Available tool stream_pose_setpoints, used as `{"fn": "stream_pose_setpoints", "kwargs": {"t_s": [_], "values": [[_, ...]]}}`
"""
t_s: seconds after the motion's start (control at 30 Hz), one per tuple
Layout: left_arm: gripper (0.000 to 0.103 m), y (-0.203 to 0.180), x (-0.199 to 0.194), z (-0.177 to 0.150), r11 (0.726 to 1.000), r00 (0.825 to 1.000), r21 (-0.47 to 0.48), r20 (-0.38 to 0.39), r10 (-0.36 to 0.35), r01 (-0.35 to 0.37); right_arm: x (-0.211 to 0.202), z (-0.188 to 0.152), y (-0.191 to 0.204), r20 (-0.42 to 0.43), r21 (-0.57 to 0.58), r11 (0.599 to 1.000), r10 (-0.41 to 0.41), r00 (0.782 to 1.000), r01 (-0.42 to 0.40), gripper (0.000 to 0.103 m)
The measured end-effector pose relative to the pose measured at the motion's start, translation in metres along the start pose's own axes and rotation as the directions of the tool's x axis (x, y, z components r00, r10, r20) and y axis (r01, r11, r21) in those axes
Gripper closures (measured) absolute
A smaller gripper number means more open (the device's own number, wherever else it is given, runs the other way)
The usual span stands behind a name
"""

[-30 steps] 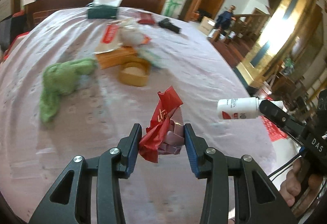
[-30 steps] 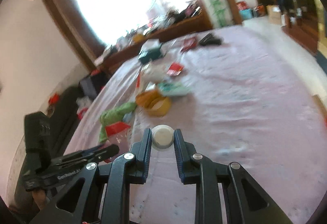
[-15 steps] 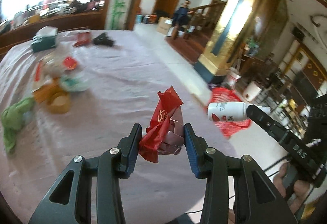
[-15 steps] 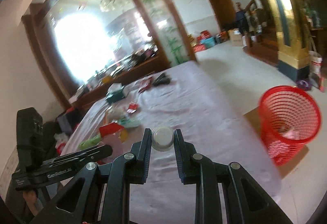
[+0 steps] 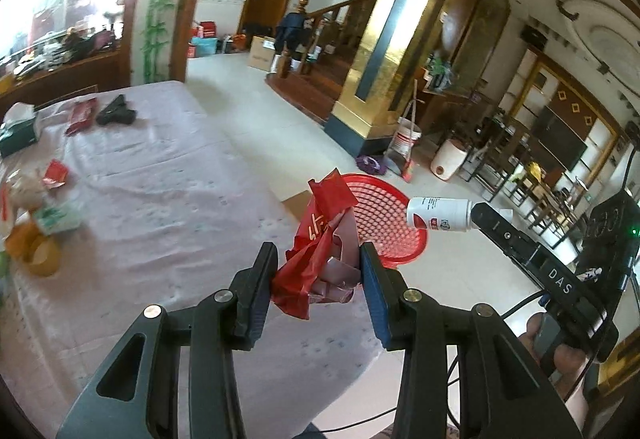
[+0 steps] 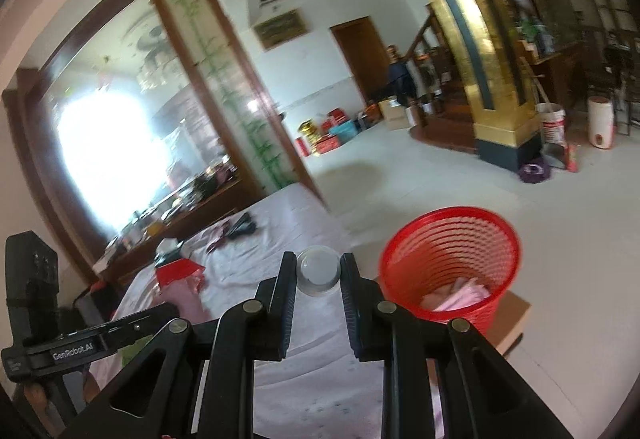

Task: Collect trash
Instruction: 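Carry both bottles over the red wastebasket and open both tools to drop them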

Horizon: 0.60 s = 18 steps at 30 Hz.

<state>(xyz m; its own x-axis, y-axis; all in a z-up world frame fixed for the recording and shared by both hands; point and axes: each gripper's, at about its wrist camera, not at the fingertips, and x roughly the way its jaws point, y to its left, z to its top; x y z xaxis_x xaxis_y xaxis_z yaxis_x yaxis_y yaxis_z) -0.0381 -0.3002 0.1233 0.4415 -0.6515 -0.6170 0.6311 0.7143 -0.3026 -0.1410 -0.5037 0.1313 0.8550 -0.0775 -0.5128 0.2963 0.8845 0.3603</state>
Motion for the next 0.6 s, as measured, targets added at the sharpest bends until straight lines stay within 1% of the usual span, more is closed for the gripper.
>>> {"fn": "stream_pose_setpoints", "kwargs": {"t_s": [0.17, 0.23, 0.3, 0.47, 0.6], "values": [[0.063, -0.018, 0.027, 0.014, 1.0, 1.0, 0.012, -0.01, -0.017, 0.017, -0.007, 0.01, -0.024, 0.032, 0.035, 0.998, -0.048, 0.998, 0.046, 0.08], [0.063, -0.026, 0.038, 0.019, 0.999, 0.999, 0.021, -0.019, -0.037, 0.038, -0.006, 0.014, -0.034, 0.037, 0.044, 0.997, -0.066, 0.997, 0.064, 0.08], [0.062, -0.033, 0.047, 0.021, 0.999, 0.999, 0.035, -0.021, -0.038, 0.039, -0.003, 0.016, -0.043, 0.038, 0.063, 0.995, -0.082, 0.996, 0.08, 0.08], [0.062, -0.051, 0.08, 0.029, 0.994, 0.997, 0.08, -0.039, -0.068, 0.071, 0.011, 0.018, -0.07, 0.014, 0.102, 0.989, -0.112, 0.994, 0.11, 0.08], [0.062, -0.062, 0.119, 0.034, 0.991, 0.993, 0.102, -0.086, -0.077, 0.085, 0.027, 0.019, -0.091, -0.017, 0.129, 0.981, -0.144, 0.99, 0.145, 0.08]]}}
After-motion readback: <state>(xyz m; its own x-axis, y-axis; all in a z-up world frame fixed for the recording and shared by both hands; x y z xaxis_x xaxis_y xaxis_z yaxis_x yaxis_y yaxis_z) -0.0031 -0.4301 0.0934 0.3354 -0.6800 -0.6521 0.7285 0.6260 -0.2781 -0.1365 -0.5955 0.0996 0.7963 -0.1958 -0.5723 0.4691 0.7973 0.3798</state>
